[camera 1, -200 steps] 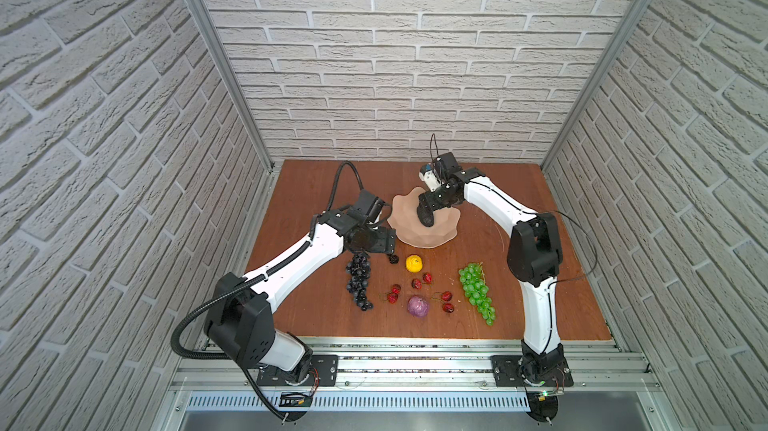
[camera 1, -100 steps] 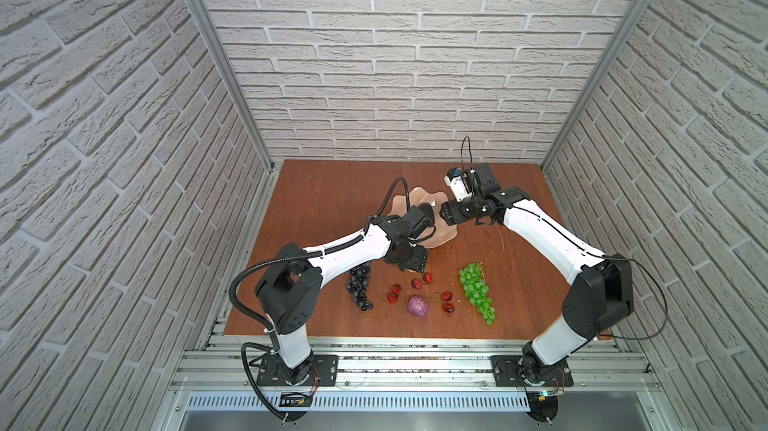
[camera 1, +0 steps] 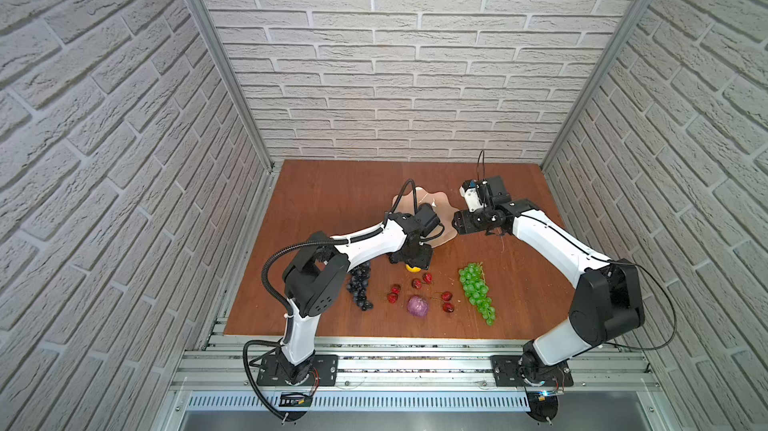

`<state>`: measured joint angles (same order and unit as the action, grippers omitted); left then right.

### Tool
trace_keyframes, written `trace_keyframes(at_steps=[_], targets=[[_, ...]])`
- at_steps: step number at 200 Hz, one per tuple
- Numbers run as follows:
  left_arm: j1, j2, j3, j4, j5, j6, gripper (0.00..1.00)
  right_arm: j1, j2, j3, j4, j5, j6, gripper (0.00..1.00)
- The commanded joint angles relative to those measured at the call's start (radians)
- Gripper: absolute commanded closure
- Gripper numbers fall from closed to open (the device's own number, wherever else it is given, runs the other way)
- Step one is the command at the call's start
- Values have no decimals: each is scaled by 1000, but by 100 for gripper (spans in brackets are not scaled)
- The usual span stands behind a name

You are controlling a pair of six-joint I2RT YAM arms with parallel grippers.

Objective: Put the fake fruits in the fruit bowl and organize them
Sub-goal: 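Open the right gripper and withdraw while the left gripper grasps the yellow pear, then carry the yellow pear with the left gripper into the bowl beside the avocado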

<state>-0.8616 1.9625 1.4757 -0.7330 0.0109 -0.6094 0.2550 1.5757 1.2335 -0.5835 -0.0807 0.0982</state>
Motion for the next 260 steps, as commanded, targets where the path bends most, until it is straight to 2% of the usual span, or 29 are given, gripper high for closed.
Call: trace_keyframes(at_steps=[1, 121, 182, 260], targets=[[-8, 15, 9, -16, -27, 0, 36, -2, -42, -20, 45, -10, 4, 28], [-8, 53, -15, 48, -31, 1, 38, -3, -32, -28, 44, -19, 2, 30], [-8, 29, -26, 43, -23, 3, 58, -3, -36, -28, 47, -20, 3, 30], [-2, -121, -55, -2, -62, 25, 59, -3, -41, -22, 42, -23, 10, 31]])
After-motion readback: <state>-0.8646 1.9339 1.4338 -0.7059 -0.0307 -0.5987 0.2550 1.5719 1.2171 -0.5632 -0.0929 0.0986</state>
